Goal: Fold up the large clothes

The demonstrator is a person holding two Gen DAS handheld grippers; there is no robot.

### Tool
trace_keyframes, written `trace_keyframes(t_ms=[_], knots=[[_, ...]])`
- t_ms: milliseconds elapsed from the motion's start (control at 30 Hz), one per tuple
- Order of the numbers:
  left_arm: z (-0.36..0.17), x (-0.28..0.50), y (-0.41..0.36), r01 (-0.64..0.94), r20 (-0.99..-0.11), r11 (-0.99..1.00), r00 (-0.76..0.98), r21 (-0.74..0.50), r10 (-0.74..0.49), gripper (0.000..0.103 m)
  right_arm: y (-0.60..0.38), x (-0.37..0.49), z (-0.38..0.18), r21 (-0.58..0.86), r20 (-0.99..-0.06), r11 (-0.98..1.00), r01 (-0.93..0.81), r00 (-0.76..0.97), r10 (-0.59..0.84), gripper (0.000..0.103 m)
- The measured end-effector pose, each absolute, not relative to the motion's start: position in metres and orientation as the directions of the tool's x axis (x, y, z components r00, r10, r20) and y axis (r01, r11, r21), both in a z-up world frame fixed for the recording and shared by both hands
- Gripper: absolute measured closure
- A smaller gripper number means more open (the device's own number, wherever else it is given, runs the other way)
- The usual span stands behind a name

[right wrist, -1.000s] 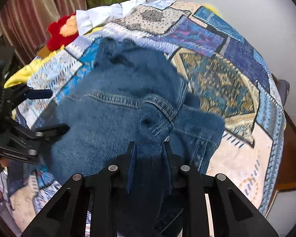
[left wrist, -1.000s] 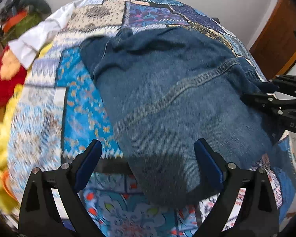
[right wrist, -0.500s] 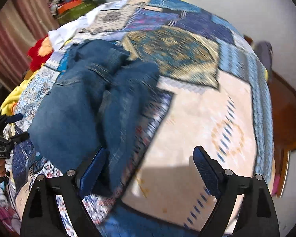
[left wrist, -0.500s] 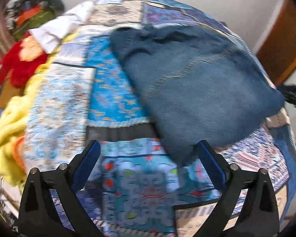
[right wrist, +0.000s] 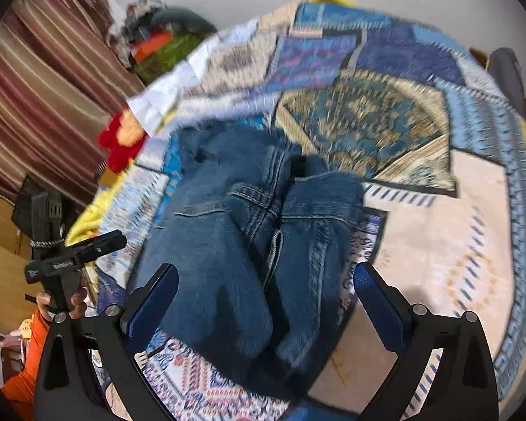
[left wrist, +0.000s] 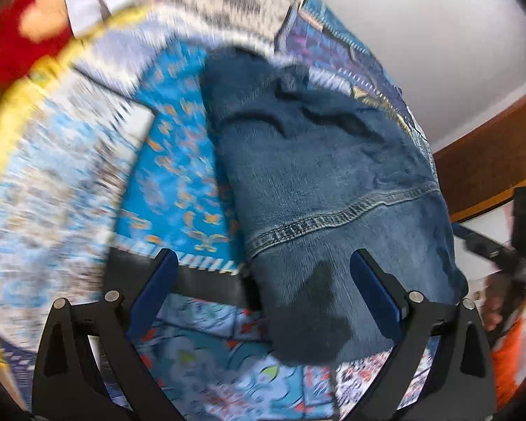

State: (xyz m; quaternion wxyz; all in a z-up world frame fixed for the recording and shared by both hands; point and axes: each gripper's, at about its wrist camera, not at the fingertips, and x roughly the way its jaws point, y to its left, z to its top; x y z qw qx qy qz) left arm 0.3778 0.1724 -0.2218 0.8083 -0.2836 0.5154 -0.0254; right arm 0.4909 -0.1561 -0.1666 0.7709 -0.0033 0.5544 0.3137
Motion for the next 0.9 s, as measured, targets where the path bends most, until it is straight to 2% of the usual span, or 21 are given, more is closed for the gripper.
trace_keyframes(t_ms=[100, 233, 533, 567, 600, 633, 700, 800, 900], knots=[[-0.245, 0.393, 0.169, -0.271, -0.798, 0.785, 0.436, -0.557, -0.416, 0.003, -0.147, 0.511, -0.193, 0.349, -0.884, 0.817, -0.458, 0.128, 0.449, 0.003], [-0.264, 0.410, 0.167, -0.265, -0.722, 0.693, 0.447, -0.671, -0.528, 0.003, -0.140, 0.532, -0.221, 0.449, -0.866, 0.787, -0.423, 0.012, 0.500, 0.003], [-0.287, 0.444, 0.155, -0.249, -0.690, 0.655, 0.417, -0.713, -0.592, 0.000, -0.118, 0.561, -0.248, 0.527, -0.832, 0.759, -0.384, -0.050, 0.553, 0.002], [-0.286, 0.447, 0.154, -0.243, -0.689, 0.658, 0.420, -0.712, -0.591, 0.002, -0.118, 0.562, -0.251, 0.543, -0.822, 0.754, -0.370, -0.052, 0.567, 0.004], [-0.283, 0.449, 0.152, -0.230, -0.689, 0.666, 0.425, -0.709, -0.587, 0.010, -0.116, 0.563, -0.251, 0.547, -0.819, 0.751, -0.369, -0.051, 0.571, 0.007], [-0.280, 0.450, 0.150, -0.224, -0.692, 0.673, 0.426, -0.705, -0.583, 0.013, -0.115, 0.562, -0.251, 0.555, -0.813, 0.745, -0.370, -0.052, 0.580, 0.011], [-0.270, 0.453, 0.145, -0.218, -0.707, 0.696, 0.434, -0.684, -0.559, 0.024, -0.118, 0.562, -0.249, 0.570, -0.804, 0.741, -0.356, -0.053, 0.593, 0.026], [-0.251, 0.456, 0.139, -0.185, -0.729, 0.743, 0.446, -0.643, -0.520, 0.035, -0.120, 0.558, -0.240, 0.572, -0.800, 0.743, -0.349, -0.035, 0.599, 0.038], [-0.227, 0.455, 0.136, -0.155, -0.734, 0.774, 0.473, -0.614, -0.488, 0.046, -0.125, 0.552, -0.226, 0.579, -0.792, 0.739, -0.346, -0.021, 0.611, 0.047]])
